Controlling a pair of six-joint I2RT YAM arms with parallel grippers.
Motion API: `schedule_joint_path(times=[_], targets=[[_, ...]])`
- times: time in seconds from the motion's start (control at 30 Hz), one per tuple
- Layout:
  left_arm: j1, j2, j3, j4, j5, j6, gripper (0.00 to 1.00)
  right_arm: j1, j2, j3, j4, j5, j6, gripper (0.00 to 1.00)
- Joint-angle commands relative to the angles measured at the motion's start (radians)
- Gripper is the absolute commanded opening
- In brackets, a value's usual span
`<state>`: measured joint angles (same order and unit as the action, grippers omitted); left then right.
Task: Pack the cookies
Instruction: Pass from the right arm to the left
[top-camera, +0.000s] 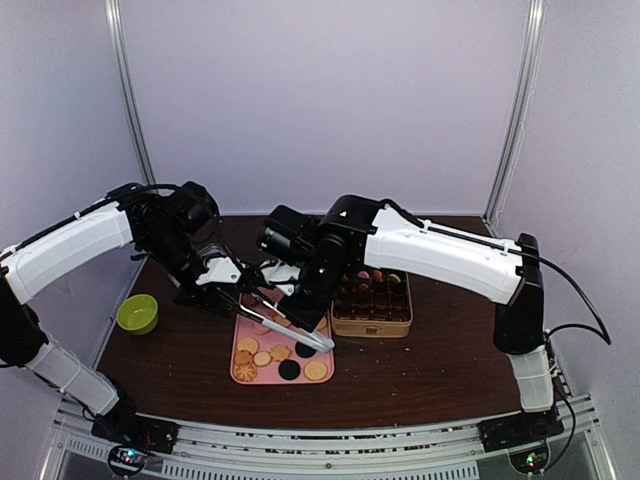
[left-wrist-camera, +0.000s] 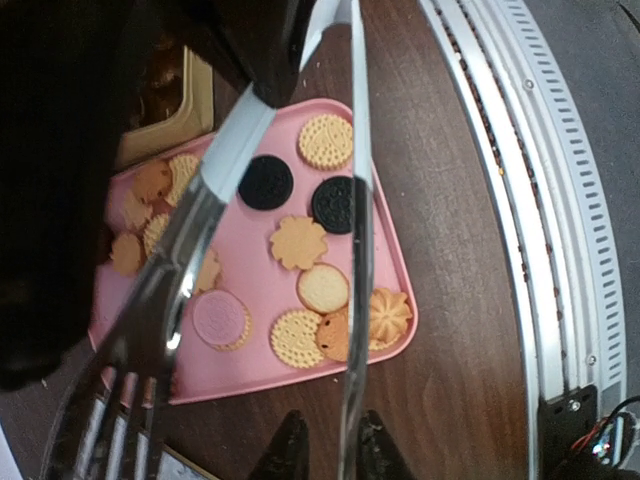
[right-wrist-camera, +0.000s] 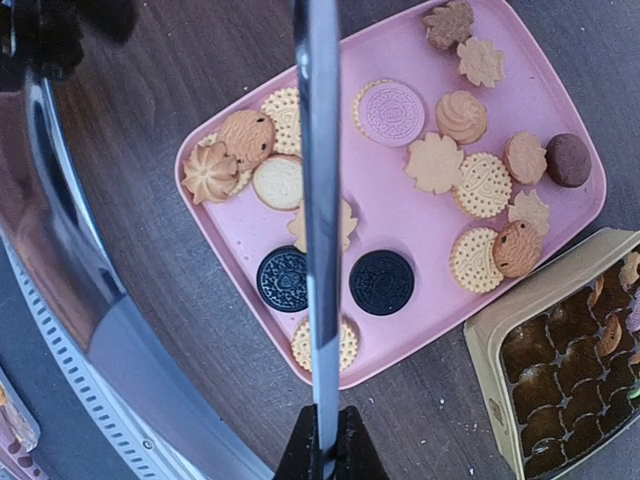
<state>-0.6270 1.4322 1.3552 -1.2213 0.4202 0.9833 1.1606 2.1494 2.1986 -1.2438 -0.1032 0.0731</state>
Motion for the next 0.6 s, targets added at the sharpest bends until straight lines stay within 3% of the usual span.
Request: schedule_joint_path(times=[0.0, 0.1, 0.2, 0.3, 0.43, 0.57], targets=[[-0.042, -0.01, -0.038, 0.114, -0.088, -0.055, 0.07, 0.005, 0.02, 0.025, -0.008, 0.023, -0.004, 0.0], [-0.048, -0.013, -0.038, 0.117, -0.103, -0.052, 0.09, 0.005, 0.023, 0.024, -0.018, 0.027, -0.009, 0.0], [-0.05, -0.017, -0.032, 0.11, -0.101, -0.05, 0.32, 0.007, 0.021, 0.024, -0.019, 0.03, -0.013, 0.0], [-0.051, -0.022, -0.018, 0.09, -0.083, -0.042, 0.41, 0.008, 0.02, 0.026, -0.023, 0.029, -0.017, 0.0], [-0.051, -0.021, -0.005, 0.061, -0.072, -0.027, 0.43, 0.013, 0.025, 0.029, -0.028, 0.032, -0.023, 0.0], [-0.051, -0.013, -0.003, 0.06, -0.078, -0.03, 0.35, 0.019, 0.033, 0.047, -0.039, 0.036, -0.03, 0.0]])
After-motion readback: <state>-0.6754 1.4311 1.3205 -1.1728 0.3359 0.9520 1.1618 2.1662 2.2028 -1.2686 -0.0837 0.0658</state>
